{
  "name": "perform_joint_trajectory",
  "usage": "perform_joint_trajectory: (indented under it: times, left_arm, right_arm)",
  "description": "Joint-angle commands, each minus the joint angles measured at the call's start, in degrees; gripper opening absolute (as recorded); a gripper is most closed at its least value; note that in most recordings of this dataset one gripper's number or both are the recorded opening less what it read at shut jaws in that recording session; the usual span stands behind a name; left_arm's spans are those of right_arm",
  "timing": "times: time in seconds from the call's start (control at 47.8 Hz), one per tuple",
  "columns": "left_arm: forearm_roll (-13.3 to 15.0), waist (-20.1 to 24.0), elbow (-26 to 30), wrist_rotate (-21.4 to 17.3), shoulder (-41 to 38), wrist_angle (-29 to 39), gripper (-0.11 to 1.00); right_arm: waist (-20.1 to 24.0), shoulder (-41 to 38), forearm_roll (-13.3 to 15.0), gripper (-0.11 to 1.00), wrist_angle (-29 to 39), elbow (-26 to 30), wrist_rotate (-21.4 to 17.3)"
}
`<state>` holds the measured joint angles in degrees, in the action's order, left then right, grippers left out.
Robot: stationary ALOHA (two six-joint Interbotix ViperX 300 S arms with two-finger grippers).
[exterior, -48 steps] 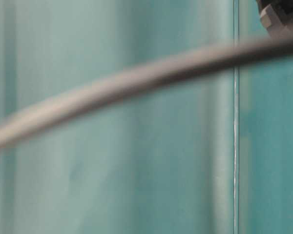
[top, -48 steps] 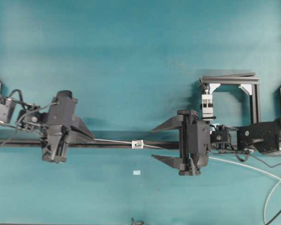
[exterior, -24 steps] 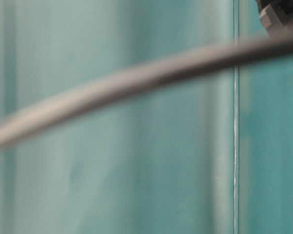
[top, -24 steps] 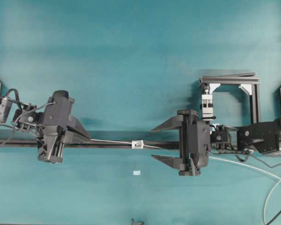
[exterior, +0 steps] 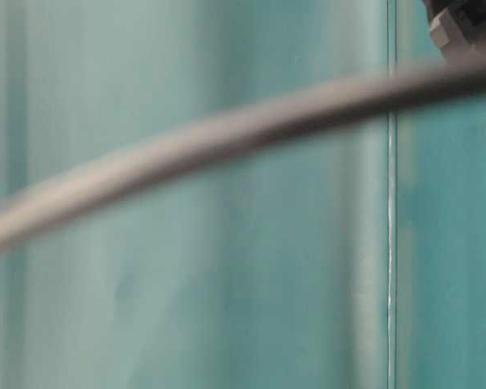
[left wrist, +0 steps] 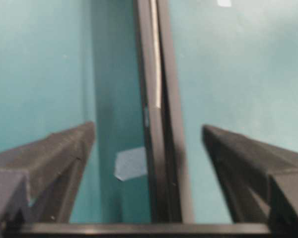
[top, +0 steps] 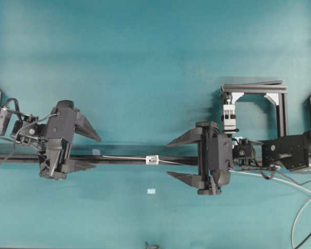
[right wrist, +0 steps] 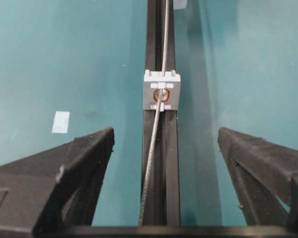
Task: Insert the wire through the hole in the metal fitting marked with a red label.
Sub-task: 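Pull the wire leftward through the fitting with the left gripper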
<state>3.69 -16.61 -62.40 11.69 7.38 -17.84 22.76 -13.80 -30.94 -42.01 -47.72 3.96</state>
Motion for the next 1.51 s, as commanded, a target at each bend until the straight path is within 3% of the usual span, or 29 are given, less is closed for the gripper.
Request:
perform_joint_trajectory:
  times: [0.0, 0.063, 1.485]
  left_arm:
    - [-0.18, -0.18, 0.26, 0.09, 0.7, -0.53, 0.81]
    - [-0.18, -0.18, 0.26, 0.18, 0.7, -0.7, 0.89]
    - [-0.18, 3.16, -1.58, -0.62, 4.66, -7.82, 0.88]
  right_arm:
    - [0.18, 1.85, 0.18, 0.95, -0.62, 0.97, -0.09]
    - [0.18, 1.85, 0.18, 0.95, -0.62, 0.97, -0.09]
    - [-1.85, 10.55, 0.18, 0.94, -0.62, -7.47, 1.76]
